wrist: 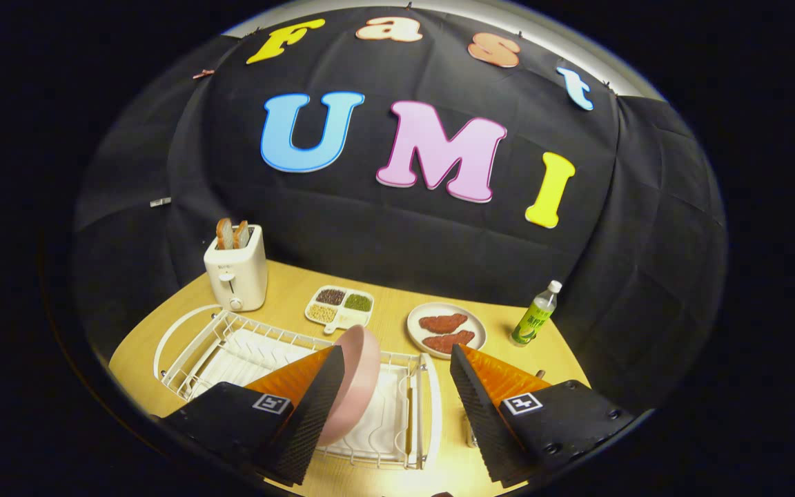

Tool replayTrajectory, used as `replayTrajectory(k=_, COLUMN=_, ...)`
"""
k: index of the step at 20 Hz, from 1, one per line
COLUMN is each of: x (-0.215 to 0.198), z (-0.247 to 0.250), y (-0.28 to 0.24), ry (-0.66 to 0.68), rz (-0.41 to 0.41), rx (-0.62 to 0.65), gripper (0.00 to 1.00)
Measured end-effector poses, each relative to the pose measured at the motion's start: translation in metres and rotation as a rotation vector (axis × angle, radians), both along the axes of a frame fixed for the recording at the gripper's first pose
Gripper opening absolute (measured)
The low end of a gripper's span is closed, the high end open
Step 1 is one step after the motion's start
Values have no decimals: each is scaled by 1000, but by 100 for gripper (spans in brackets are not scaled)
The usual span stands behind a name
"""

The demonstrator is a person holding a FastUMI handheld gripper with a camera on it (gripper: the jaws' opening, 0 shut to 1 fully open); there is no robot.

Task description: Take the plate from the dish rack, then take the spoon from the basket and place it into the plate.

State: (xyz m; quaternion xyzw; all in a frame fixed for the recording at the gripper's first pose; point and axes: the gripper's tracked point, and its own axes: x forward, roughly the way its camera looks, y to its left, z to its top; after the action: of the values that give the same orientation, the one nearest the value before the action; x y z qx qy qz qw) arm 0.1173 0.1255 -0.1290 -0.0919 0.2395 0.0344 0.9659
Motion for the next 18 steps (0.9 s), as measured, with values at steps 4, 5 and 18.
replayTrajectory(k=4, x=8, z=-42, y=12, ry=149, rz=-31, rx=-5, gripper=82)
replayTrajectory(k=5, x=7, z=-48, y=15, ry=168, rz=-51, rx=15, gripper=77)
replayTrajectory(k=18, x=13, z=-86, y=32, ry=333, rz=-161, rx=110, gripper=36)
